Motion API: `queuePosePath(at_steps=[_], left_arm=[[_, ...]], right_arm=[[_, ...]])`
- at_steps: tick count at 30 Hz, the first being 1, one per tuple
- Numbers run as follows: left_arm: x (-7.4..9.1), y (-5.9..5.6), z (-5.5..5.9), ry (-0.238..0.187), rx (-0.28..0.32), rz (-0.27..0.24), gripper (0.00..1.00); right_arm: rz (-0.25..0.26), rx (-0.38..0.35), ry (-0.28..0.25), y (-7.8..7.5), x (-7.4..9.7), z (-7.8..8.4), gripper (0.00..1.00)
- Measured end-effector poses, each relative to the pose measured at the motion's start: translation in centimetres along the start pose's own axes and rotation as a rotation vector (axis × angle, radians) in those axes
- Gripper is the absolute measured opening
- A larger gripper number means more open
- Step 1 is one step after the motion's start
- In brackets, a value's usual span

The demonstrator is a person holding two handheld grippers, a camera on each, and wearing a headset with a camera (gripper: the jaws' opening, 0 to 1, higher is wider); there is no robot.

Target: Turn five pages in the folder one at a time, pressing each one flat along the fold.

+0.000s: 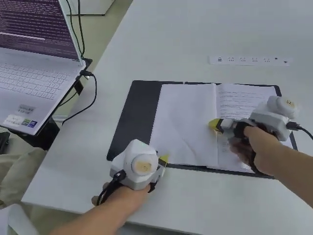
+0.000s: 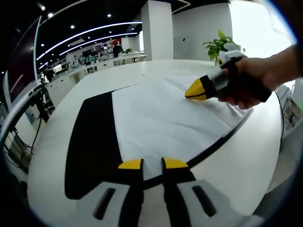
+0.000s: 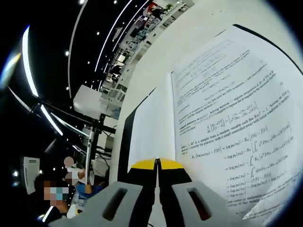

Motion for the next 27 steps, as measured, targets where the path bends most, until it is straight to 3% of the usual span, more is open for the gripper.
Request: queuePosePath(at_steps=[2,5,9,13,16,22,27], left_arm=[[-0.1,0.0,0.0,-0.002,-0.001,-0.006,0.13],[-0.2,0.0,0.0,-0.003,0.006,-0.009,0.13],[-0.2,0.1,0.1,-0.007,0.016,-0.013,0.13],[-0.2,0.1,0.1,-0.010,0.019,-0.014,0.13],[-0.3,0.1,0.2,-0.012,0.021,-0.014,0.13],[-0.4,0.2,0.3,-0.017,0.038,-0.018,0.13],[-0.4,0.2,0.4,-0.020,0.044,-0.019,0.13]], right_arm=[[-0.007,-0.023,-0.011,-0.2,-0.3,-0.4,0.00],[-0.036,-0.136,-0.040,-0.4,-0.8,-1.0,0.00],[-0.036,-0.133,-0.052,-0.6,-1.4,-1.7,0.00],[-0.066,-0.234,-0.112,-0.7,-2.0,-2.8,0.00],[-0.059,-0.262,-0.169,-1.1,-2.4,-3.8,0.00],[-0.077,-0.314,-0.203,-1.6,-3.4,-5.0,0.00],[-0.086,-0.354,-0.262,-1.9,-4.4,-6.3,0.00]])
Point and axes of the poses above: the centre of the closed fingertips' face, and the gripper's own axes: x roughly backward along the fingers, y roughly to its left, z roughly out of its underside, the point moved 6 cm from there along x, roughly backward along the fingers, and after that the axes turned 13 degrees about -z, right-handed, at the moved point
